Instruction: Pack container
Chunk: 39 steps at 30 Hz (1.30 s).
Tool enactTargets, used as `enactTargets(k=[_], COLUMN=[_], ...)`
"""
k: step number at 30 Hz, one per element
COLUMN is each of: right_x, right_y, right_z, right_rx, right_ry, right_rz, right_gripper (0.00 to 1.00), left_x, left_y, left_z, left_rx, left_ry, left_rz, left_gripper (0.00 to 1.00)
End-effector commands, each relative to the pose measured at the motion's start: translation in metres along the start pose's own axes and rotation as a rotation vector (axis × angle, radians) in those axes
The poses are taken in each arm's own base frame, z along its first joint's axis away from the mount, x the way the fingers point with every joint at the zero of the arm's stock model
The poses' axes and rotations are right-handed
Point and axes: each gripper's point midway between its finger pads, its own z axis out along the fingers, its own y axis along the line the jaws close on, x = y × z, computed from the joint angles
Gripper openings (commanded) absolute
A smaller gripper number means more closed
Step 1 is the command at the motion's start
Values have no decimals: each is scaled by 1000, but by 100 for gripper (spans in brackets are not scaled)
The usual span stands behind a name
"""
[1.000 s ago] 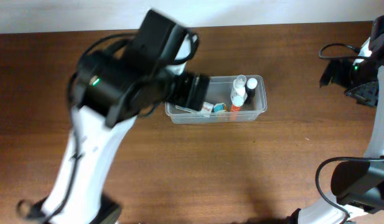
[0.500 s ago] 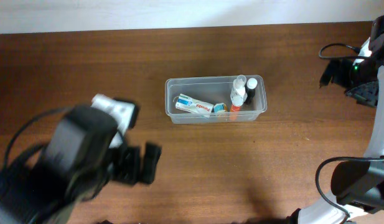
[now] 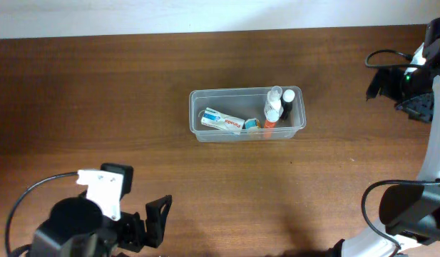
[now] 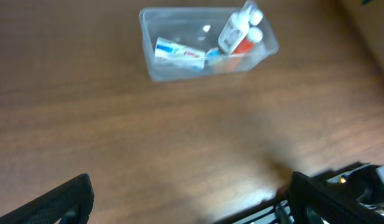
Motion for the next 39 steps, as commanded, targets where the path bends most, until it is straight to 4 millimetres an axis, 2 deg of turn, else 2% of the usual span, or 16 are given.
enactTargets(k=[1, 9, 15, 19, 23, 28, 34, 39], right_x=[-1, -1, -1, -1, -1, -1, -1, -1], right_y=[-4, -4, -4, -4, -4, -4, -4, -4], right_z=[1, 1, 1, 1, 1, 1, 1, 1], right_rx=[13, 13, 13, 13, 13, 13, 13, 13], right_ry=[0, 0, 0, 0, 0, 0, 0, 0], right_rz=[8, 8, 8, 8, 8, 8, 8, 8], right_gripper=[98, 98, 98, 98, 98, 98, 98, 98], left_x=[3, 15, 17, 13, 10, 22, 49, 51], left_y=[4, 10, 17, 16, 13, 19, 41, 59], left_z=[2, 2, 15, 34, 61, 95, 122, 136], left_rx=[-20, -42, -83, -75, -63, -67, -59, -72], left_ry=[7, 52, 57, 40, 11, 18, 37, -71], left_rz=[-10, -7, 65, 177, 279, 385, 364, 295], left_gripper=[99, 99, 99, 99, 99, 99, 99, 99])
